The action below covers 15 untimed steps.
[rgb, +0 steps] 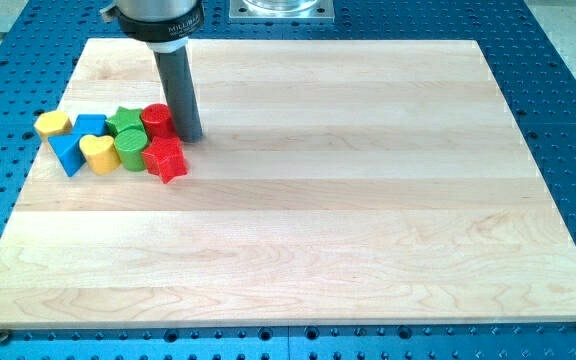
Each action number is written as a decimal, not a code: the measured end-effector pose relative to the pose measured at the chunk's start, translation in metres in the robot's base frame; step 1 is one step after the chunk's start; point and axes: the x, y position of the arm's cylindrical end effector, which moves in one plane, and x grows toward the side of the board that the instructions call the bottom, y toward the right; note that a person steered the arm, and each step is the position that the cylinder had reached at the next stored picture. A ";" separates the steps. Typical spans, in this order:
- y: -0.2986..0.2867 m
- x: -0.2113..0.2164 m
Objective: Separate the red circle from the green star
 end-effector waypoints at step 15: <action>-0.014 -0.033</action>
